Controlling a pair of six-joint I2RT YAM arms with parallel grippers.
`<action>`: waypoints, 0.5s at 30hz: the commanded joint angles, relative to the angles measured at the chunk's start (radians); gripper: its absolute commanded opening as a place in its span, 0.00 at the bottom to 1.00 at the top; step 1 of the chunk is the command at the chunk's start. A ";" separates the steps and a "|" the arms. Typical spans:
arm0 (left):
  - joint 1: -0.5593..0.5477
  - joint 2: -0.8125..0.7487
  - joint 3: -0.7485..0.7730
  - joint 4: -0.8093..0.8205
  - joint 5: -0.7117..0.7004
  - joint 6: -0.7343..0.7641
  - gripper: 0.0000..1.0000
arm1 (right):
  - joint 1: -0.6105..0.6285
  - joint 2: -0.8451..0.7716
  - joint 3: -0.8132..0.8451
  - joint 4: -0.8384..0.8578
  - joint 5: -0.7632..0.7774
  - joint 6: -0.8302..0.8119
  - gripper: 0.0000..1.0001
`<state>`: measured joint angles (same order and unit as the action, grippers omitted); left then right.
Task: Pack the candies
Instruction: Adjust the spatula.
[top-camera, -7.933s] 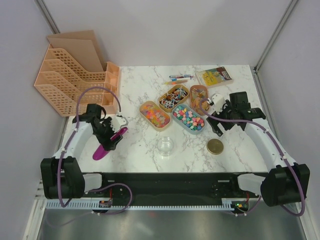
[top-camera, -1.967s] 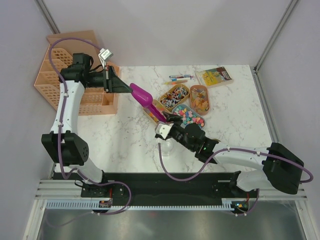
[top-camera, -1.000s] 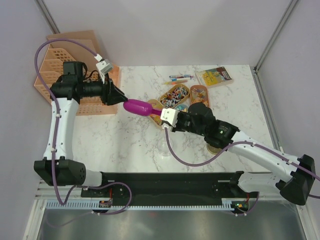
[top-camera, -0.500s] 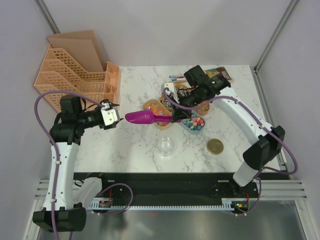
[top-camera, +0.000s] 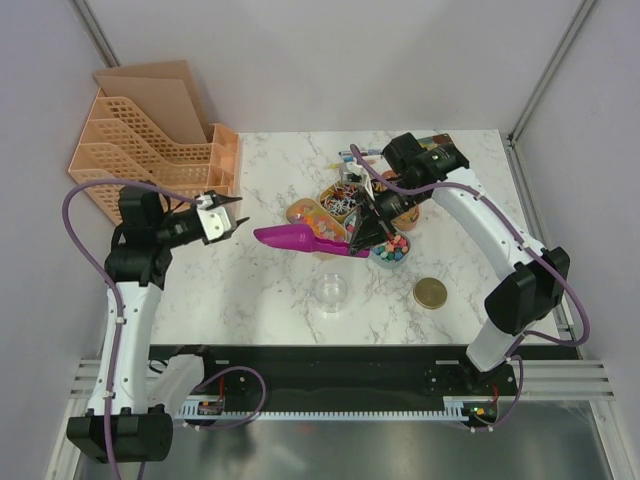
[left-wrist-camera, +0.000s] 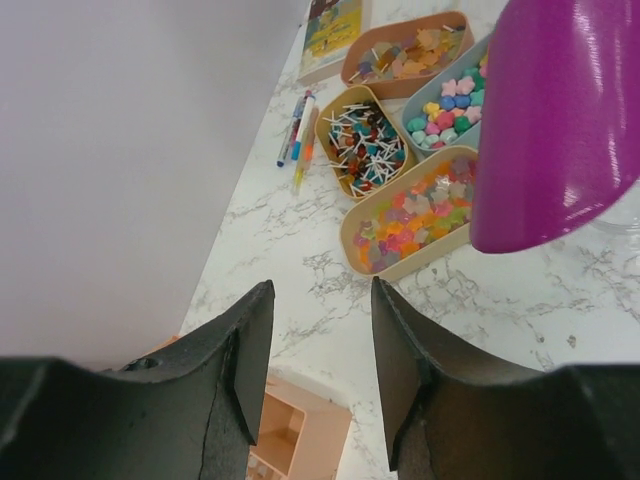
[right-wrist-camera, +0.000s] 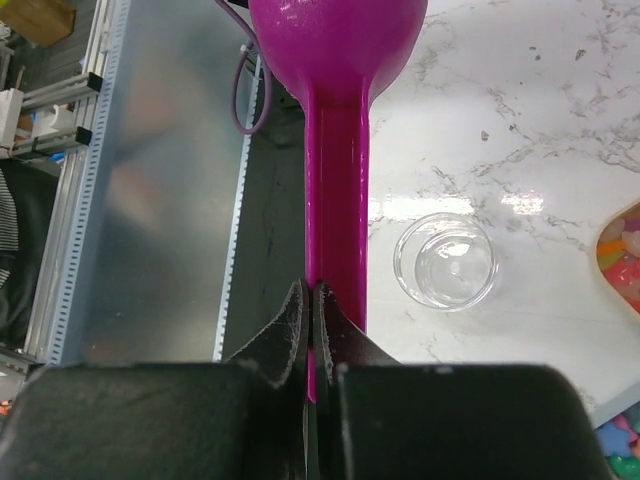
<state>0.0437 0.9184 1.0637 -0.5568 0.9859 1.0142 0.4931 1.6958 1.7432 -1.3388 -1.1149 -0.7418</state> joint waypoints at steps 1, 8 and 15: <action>-0.001 -0.030 -0.024 0.026 0.102 0.036 0.50 | -0.016 -0.048 -0.014 -0.118 -0.100 -0.002 0.00; -0.002 -0.116 -0.047 -0.034 0.167 0.147 0.54 | -0.088 -0.061 -0.093 0.029 -0.201 0.168 0.00; -0.016 -0.121 -0.079 -0.043 0.243 0.207 0.56 | -0.088 -0.050 -0.099 0.082 -0.203 0.225 0.00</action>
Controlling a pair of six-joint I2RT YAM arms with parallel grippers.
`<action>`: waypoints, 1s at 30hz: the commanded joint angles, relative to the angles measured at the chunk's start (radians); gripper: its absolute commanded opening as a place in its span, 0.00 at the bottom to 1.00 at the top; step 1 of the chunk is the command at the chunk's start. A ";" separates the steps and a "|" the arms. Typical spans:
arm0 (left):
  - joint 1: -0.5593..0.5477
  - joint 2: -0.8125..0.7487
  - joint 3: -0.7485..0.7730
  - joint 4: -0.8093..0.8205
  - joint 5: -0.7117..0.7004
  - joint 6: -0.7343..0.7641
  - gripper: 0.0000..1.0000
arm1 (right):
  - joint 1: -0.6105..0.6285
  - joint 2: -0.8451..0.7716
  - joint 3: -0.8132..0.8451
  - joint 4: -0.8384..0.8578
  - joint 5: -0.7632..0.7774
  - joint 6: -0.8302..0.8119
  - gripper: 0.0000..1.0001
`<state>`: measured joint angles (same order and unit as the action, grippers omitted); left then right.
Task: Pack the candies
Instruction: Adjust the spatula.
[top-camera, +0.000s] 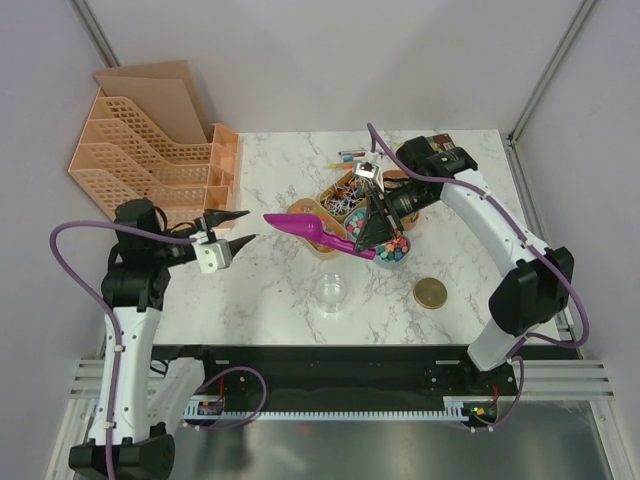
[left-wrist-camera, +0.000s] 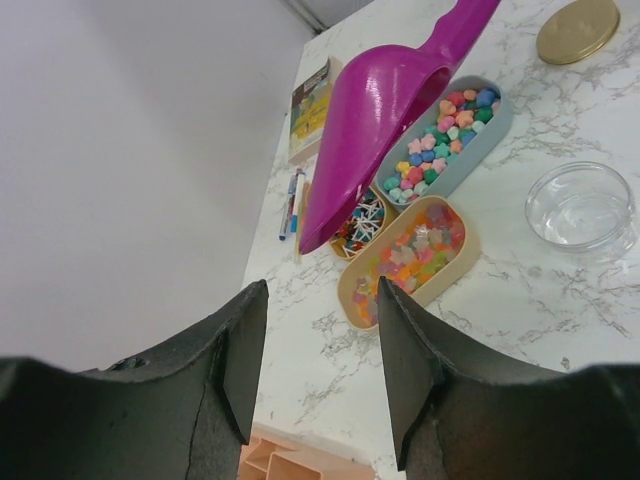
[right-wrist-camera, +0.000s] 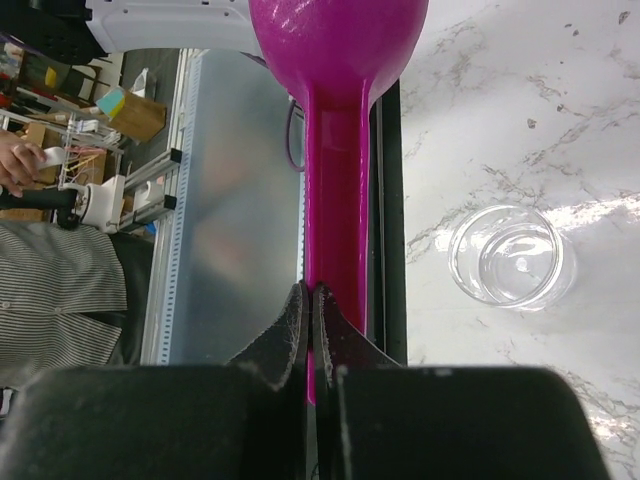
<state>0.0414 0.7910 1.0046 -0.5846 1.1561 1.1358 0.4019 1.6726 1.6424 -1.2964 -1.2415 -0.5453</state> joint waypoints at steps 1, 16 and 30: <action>-0.020 0.010 -0.026 -0.015 0.064 0.090 0.56 | 0.003 -0.027 0.002 0.042 -0.076 0.030 0.00; -0.120 0.175 0.072 -0.015 -0.024 0.102 0.50 | 0.061 -0.059 -0.003 -0.009 0.025 -0.053 0.00; -0.120 0.137 0.049 -0.014 -0.021 0.098 0.48 | 0.060 -0.033 0.019 -0.047 0.057 -0.102 0.00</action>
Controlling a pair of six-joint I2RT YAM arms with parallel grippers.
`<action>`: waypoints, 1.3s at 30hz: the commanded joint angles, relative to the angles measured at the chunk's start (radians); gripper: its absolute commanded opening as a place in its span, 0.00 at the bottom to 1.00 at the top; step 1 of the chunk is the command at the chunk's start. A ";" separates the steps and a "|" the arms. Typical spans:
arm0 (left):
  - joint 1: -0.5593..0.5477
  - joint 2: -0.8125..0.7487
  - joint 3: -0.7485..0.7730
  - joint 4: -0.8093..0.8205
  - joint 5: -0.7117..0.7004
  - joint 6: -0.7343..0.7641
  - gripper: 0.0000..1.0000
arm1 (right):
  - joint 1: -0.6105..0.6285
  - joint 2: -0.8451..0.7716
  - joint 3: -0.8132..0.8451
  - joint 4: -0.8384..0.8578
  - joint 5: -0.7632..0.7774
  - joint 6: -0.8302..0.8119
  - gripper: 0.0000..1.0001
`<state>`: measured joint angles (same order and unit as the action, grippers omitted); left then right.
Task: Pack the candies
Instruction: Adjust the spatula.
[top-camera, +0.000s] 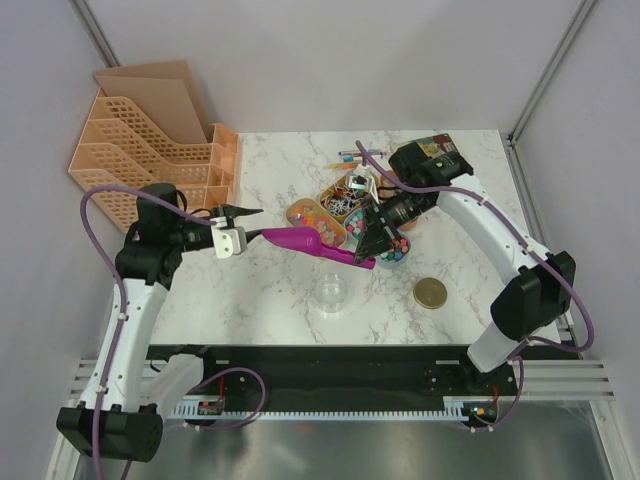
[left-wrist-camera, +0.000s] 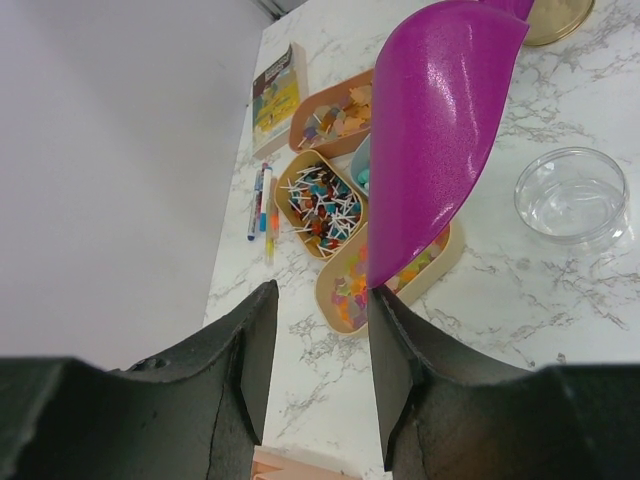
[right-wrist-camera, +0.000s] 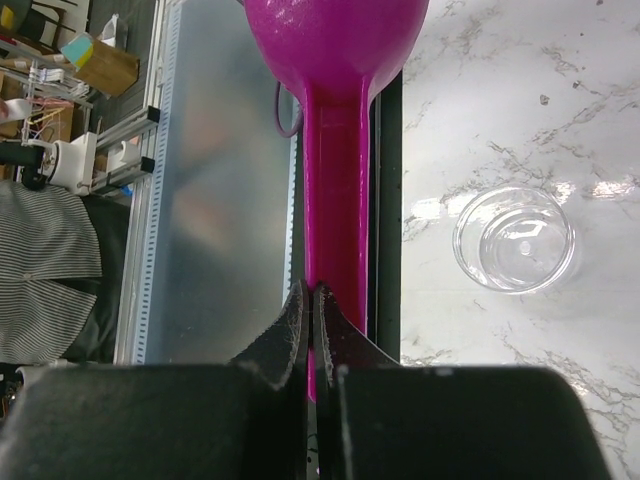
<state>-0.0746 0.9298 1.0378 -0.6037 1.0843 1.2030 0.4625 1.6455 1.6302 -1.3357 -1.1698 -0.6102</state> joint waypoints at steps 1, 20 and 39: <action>-0.005 0.001 0.018 0.005 0.051 0.029 0.48 | -0.001 -0.003 0.033 -0.010 -0.014 -0.039 0.00; -0.103 -0.008 0.021 -0.004 0.051 -0.008 0.36 | 0.001 0.063 0.066 -0.006 -0.002 -0.039 0.00; -0.103 0.150 0.160 -0.042 -0.046 -0.149 0.02 | 0.004 -0.156 0.077 0.078 0.309 -0.021 0.48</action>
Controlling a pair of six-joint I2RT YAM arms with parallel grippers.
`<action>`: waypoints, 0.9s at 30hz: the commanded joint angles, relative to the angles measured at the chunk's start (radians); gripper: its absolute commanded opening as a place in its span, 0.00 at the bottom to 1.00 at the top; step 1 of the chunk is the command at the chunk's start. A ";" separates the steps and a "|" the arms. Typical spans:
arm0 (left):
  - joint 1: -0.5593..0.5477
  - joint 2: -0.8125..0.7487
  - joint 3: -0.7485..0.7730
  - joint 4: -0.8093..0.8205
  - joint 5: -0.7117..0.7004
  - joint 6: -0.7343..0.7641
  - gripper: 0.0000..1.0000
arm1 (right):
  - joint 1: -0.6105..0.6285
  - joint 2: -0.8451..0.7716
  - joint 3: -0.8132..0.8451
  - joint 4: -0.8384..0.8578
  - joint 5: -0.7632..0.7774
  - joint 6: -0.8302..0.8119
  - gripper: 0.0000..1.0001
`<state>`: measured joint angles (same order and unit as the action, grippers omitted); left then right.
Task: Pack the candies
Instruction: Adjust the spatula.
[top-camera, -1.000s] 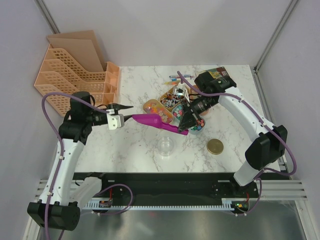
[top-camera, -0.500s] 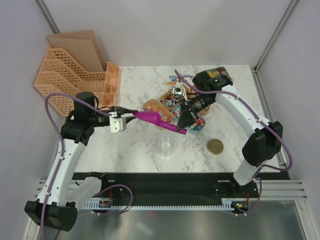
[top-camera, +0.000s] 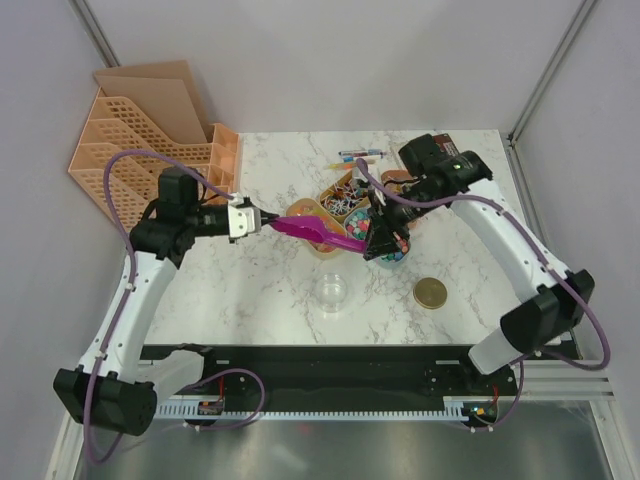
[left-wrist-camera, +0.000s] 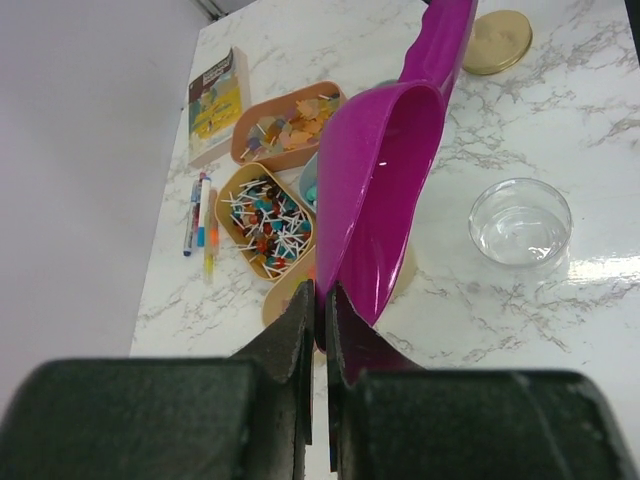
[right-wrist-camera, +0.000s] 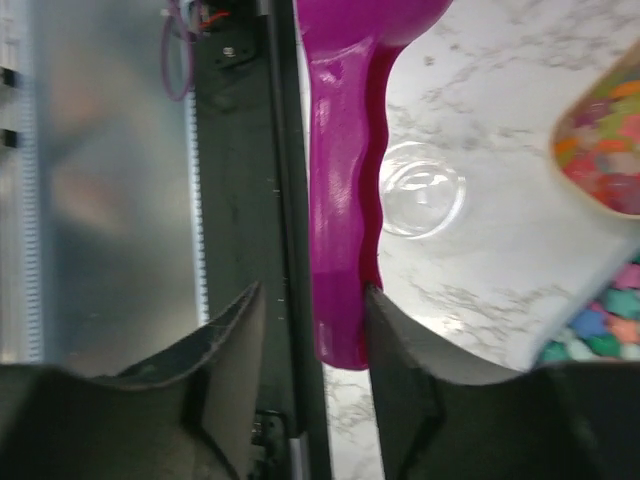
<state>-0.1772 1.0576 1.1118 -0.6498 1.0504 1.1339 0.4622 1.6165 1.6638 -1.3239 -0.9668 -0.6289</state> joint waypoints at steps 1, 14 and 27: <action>-0.001 0.044 0.098 0.004 -0.016 -0.112 0.02 | 0.004 -0.179 0.037 0.099 0.170 0.014 0.53; -0.010 0.507 0.734 -0.713 0.088 -0.151 0.02 | 0.125 -0.664 -0.623 1.130 0.713 -0.007 0.72; -0.025 0.607 0.865 -0.887 0.132 -0.184 0.02 | 0.248 -0.650 -0.687 1.316 0.774 -0.128 0.68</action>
<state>-0.1917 1.6470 1.9217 -1.3083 1.1130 0.9840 0.6815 0.9825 0.9649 -0.1204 -0.2081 -0.6724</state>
